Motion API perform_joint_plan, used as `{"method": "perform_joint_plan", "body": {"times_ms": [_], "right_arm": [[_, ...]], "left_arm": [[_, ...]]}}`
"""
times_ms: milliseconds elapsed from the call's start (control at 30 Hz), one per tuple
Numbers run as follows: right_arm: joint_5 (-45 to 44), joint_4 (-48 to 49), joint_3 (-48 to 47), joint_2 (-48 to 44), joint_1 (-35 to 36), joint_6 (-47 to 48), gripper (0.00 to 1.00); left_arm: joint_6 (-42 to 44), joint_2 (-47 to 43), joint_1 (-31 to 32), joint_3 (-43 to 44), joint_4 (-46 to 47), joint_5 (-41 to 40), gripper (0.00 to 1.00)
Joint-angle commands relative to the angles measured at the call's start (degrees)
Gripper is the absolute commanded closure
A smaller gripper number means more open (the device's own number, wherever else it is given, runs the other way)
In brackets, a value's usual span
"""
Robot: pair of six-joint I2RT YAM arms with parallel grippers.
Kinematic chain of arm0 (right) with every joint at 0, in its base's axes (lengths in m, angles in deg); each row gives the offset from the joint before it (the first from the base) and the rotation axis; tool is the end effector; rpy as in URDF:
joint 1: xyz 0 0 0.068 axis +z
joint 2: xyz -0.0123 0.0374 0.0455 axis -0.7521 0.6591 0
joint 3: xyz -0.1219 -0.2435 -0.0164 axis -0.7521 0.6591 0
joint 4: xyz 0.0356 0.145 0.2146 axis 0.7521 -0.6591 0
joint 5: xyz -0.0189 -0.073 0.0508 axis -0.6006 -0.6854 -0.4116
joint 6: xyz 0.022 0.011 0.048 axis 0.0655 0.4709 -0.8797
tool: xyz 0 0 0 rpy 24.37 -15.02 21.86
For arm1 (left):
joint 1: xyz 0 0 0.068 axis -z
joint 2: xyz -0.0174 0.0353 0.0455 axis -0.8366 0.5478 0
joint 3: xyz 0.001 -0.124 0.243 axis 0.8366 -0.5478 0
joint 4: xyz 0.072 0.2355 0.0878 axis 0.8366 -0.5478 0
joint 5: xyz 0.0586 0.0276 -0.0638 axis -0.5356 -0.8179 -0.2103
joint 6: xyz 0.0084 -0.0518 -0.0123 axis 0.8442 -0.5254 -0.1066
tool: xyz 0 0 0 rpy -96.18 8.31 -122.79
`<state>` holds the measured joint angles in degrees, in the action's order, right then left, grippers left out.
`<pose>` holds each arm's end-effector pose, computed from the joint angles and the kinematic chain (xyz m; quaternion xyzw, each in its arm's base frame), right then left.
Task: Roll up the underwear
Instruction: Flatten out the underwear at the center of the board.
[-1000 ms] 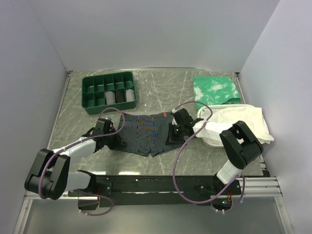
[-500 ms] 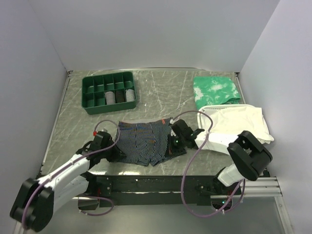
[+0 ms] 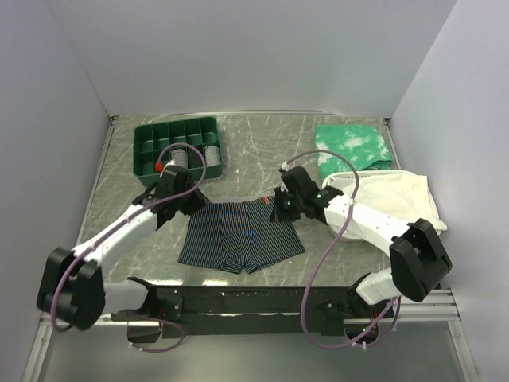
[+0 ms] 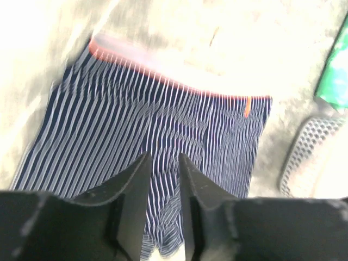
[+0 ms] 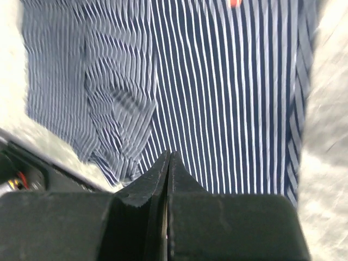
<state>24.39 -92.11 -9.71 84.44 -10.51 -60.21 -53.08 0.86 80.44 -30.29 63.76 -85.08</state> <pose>0.2214 0.1819 0.2162 -0.0669 0.9419 0.2491 0.2150 0.2252 -0.0977 0.2331 -0.2690 0.8846 -0.2379 0.2974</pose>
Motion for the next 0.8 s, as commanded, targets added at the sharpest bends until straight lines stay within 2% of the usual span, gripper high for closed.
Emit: {"method": "perform_joint_plan", "body": {"times_ms": [0,233,533,667,767], "right_arm": [[-0.8,-1.7,-5.5,3.2,-3.0,4.1,0.99],[1.7,-0.9,-6.2,4.2,-5.3,4.2,0.99],[3.4,0.1,-5.1,6.0,-5.9,3.6,0.99],[3.7,0.3,-5.0,5.9,-6.1,3.7,0.99],[3.6,0.3,-4.6,5.7,-6.1,3.6,0.99]], "left_arm": [[7.4,7.4,-4.3,1.7,7.3,4.6,0.75],[9.8,13.4,-7.0,2.0,10.5,7.9,0.78],[11.7,20.6,-9.2,2.7,13.6,7.4,0.83],[13.7,23.8,-9.7,1.8,18.7,6.1,0.91],[13.9,25.0,-10.2,0.3,23.5,6.0,0.90]]}}
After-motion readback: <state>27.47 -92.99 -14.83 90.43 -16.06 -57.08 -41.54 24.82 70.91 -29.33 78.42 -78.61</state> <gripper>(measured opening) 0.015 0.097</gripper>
